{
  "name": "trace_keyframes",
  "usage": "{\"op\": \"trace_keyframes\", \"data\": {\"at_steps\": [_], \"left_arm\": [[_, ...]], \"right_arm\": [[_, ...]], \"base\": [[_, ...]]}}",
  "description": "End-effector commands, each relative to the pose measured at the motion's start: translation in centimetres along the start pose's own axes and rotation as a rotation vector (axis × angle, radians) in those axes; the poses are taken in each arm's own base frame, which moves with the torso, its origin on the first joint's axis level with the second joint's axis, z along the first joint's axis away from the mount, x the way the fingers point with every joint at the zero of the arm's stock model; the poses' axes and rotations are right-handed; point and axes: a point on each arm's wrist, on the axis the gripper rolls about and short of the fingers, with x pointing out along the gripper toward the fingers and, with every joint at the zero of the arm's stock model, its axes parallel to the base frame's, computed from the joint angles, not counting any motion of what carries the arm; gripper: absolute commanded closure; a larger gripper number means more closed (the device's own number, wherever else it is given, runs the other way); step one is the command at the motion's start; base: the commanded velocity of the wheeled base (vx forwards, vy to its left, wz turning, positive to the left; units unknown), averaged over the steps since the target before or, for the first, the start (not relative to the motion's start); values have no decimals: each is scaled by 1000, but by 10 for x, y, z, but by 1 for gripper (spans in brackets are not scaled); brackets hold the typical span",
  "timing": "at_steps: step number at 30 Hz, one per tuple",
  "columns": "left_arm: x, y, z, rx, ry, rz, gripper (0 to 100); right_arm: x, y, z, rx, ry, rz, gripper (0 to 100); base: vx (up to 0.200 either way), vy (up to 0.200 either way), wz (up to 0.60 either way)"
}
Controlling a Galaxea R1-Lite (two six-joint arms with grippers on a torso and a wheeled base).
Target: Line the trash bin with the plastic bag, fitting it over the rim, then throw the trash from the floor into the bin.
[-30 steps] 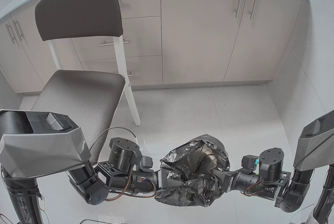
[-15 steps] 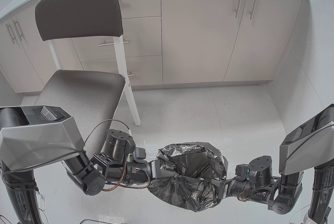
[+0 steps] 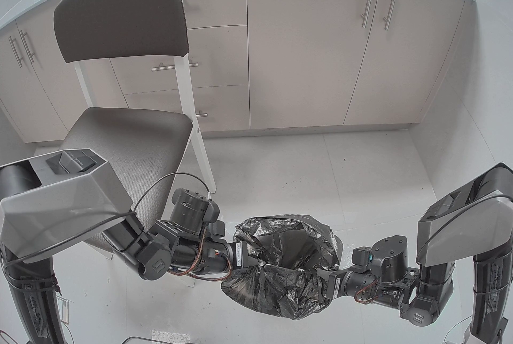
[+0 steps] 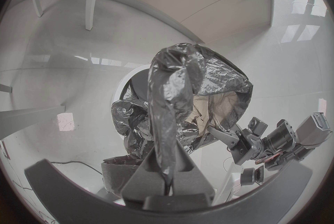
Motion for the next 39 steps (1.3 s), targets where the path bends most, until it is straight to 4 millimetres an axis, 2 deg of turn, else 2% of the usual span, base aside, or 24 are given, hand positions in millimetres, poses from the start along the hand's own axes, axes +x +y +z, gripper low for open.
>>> {"op": "trace_keyframes", "data": {"at_steps": [1,6,8,13,23,32,39], "left_arm": [[5,-4,10,4,1,3,100],[6,-5,13,20,18,30,100],[9,-6,13,44,-17,98,100],[29,-9,10,97,-98,266,100],[33,-10,5,135,-41,295,100],[36,-11,-4,141,-11,296,100],[40,-6,-6,136,0,309,100]], "right_arm": [[9,-7,-2,2,-4,-17,100],[8,-15,-3,13,2,-47,100],[9,-22,-5,13,9,-68,100],[14,-32,-9,0,25,-102,100],[14,-47,-13,2,45,-156,100],[17,-52,-22,6,78,-178,100],[21,-59,-19,3,55,-207,100]], "base": [[0,0,0],[0,0,0],[0,0,0],[0,0,0],[0,0,0],[0,0,0],[0,0,0]]}}
